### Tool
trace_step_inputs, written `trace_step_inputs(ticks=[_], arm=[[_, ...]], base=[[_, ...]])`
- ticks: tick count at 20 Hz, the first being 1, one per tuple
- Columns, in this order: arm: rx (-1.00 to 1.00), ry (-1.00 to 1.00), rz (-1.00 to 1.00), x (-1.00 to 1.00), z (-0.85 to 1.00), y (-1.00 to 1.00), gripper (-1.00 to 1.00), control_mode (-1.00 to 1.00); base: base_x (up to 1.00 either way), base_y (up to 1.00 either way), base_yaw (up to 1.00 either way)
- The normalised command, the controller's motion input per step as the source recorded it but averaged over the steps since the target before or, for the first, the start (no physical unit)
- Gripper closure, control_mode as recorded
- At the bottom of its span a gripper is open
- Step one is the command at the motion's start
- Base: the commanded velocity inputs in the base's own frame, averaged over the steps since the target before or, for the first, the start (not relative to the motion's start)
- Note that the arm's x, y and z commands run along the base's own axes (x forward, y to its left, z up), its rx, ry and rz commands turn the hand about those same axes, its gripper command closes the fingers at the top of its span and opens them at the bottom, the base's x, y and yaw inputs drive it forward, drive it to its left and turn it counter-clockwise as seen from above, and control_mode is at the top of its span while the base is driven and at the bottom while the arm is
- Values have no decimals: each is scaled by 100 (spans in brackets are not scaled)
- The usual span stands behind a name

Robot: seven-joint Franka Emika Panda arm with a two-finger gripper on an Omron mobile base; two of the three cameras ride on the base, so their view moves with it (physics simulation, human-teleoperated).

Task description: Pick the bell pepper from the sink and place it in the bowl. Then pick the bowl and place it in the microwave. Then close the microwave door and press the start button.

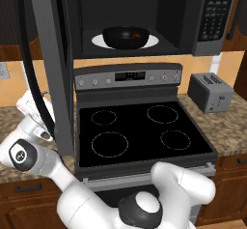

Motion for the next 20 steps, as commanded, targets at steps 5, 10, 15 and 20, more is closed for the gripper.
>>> trace_step_inputs(ticks=[5, 10, 15, 20], arm=[[7, -19, -11, -68, 51, -11, -100, -100], [15, -17, -1, -65, 39, -43, -100, -100], [21, -18, 5, -54, 18, -68, -100, -100], [27, -16, 13, -37, 11, -87, -100, -100]], base=[[0, 0, 0], [0, 0, 0], [0, 0, 0], [0, 0, 0]])
